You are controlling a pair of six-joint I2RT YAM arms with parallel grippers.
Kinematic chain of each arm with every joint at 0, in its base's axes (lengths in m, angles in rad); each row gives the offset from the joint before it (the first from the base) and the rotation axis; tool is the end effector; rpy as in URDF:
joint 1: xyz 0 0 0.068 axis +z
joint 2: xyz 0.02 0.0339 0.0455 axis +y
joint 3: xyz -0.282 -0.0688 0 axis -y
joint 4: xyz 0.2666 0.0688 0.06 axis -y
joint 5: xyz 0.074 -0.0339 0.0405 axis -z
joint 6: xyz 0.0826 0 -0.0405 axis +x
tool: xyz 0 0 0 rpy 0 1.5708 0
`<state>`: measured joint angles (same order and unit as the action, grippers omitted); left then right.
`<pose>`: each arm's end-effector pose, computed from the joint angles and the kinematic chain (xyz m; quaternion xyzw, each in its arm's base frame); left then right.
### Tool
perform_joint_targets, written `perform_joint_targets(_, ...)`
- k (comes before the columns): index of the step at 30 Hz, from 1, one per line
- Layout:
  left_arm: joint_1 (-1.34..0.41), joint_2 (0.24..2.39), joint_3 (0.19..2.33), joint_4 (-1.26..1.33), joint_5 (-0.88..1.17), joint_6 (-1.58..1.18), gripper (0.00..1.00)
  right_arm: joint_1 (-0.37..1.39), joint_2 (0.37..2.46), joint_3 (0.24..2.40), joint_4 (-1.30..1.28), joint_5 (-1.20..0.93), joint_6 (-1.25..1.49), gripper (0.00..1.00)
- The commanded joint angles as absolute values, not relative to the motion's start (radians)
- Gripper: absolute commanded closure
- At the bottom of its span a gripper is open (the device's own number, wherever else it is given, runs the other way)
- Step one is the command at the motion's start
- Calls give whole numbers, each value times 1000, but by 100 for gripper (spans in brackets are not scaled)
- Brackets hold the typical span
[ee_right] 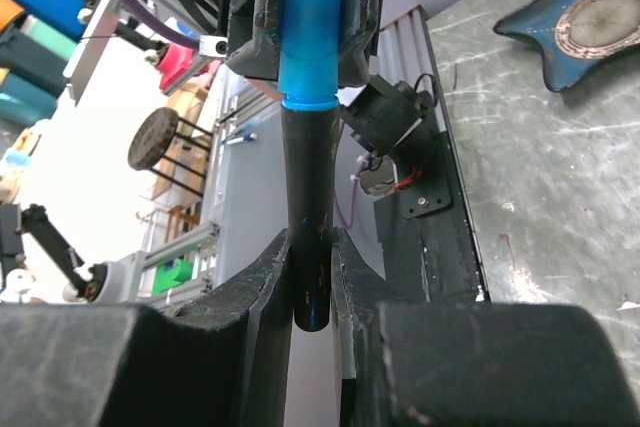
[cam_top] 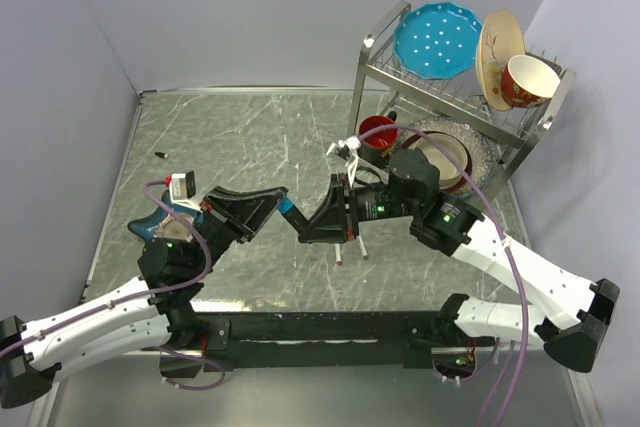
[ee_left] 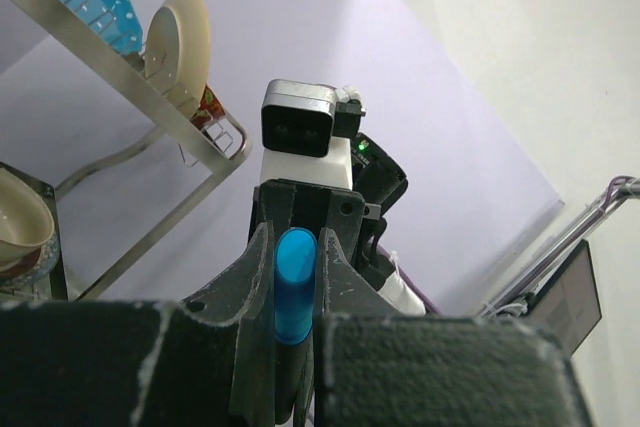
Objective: Insert the pens into the pen caps
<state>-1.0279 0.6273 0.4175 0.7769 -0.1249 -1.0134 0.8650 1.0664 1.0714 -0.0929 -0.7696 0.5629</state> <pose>0.1103 -0.1629 0.3660 -0.0512 0.4805 -0.7302 0.4830 0.1397 0.2525 0.4100 -0.3535 0.6376 0.6191 0.2918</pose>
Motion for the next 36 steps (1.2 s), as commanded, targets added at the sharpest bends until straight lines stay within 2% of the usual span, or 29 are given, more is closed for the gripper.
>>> perform_joint_targets(1,-1190,727,311,348,396,-1061,99,755,1129,1278,468,-408,586,100)
perform_joint_targets(10,-1203,785,382,112,348,-991,99,709,1192,1344,442,-426,621,100)
perform_joint_targets(22,-1203,810,540,-169,315,-847,99,701,1197,1367,356,-448,502,100)
perform_joint_targets(28,-1200,810,577,-159,269,-854,99,698,1172,1283,411,-488,540,100)
perform_joint_targets(30,-1189,818,661,-228,174,-812,99,698,1157,1215,410,-497,561,100)
perform_joint_targets(33,-1106,841,779,-261,141,-756,99,701,1105,1079,409,-494,558,100)
perform_joint_targets(34,-1027,857,802,-250,156,-747,99,700,1068,1037,411,-495,563,97)
perform_joint_targets(35,-982,867,840,-241,187,-741,99,701,1048,973,397,-495,555,85)
perform_joint_targets(36,-939,879,856,-230,236,-736,99,701,1026,944,359,-508,554,79)
